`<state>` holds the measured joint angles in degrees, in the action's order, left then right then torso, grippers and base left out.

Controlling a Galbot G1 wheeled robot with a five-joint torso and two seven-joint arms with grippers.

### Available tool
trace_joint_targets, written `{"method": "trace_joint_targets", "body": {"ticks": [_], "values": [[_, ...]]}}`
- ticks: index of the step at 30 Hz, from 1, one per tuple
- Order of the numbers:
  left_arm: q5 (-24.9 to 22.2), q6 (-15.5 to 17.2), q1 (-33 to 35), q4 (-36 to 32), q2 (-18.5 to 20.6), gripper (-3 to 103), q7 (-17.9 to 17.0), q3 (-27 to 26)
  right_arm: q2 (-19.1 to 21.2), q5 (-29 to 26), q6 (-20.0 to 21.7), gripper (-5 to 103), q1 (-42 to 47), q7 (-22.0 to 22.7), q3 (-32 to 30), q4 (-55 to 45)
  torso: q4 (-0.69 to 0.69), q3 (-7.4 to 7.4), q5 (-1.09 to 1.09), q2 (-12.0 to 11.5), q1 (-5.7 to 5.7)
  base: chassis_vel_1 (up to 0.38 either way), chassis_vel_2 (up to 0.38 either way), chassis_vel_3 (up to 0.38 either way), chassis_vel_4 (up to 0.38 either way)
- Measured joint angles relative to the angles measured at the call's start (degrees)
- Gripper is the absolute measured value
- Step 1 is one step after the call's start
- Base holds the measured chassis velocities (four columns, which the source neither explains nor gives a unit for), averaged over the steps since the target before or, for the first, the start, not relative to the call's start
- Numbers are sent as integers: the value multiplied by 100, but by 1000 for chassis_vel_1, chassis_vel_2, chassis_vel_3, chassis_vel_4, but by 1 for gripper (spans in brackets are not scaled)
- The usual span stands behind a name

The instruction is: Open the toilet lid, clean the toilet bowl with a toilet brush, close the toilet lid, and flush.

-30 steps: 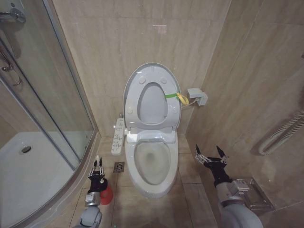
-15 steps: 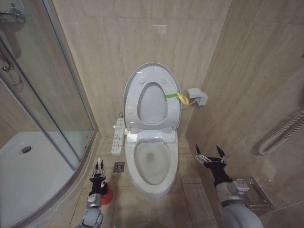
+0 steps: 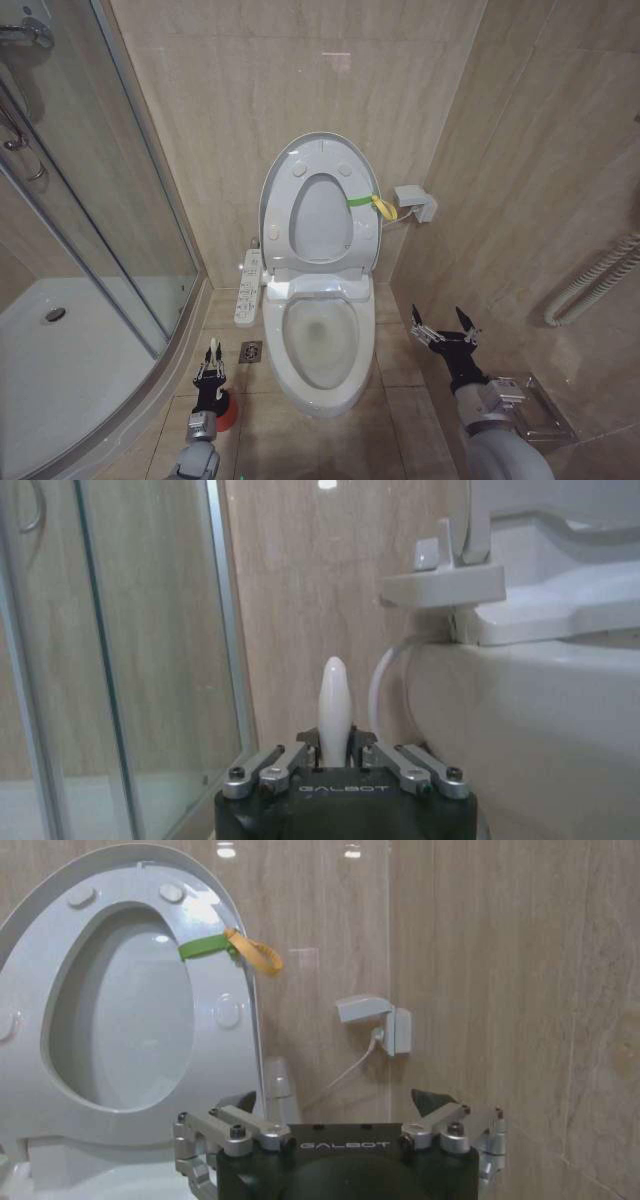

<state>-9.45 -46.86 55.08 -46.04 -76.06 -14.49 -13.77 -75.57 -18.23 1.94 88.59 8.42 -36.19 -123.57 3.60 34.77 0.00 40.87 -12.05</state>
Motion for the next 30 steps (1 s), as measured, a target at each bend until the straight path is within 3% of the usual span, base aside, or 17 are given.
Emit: {"method": "trace_joint_targets", "body": {"ticks": [18, 27, 28, 30], "values": [[293, -1, -112, 497, -34, 20, 278, -48, 0, 0, 0, 100, 0, 0, 0, -1, 1, 0, 0, 0, 0, 0, 0, 0, 0], [319, 9, 18, 264, 71, 20, 182, -62, 0, 0, 0, 100, 0, 0, 0, -1, 0, 0, 0, 0, 0, 0, 0, 0, 0], [325, 10, 61, 200, 90, 26, 152, -73, 0, 0, 0, 100, 0, 0, 0, 0, 0, 0, 0, 0, 0, 0, 0, 0, 0], [326, 12, 105, 125, 103, 26, 90, -79, 0, 0, 0, 100, 0, 0, 0, 0, 0, 0, 0, 0, 0, 0, 0, 0, 0]]}}
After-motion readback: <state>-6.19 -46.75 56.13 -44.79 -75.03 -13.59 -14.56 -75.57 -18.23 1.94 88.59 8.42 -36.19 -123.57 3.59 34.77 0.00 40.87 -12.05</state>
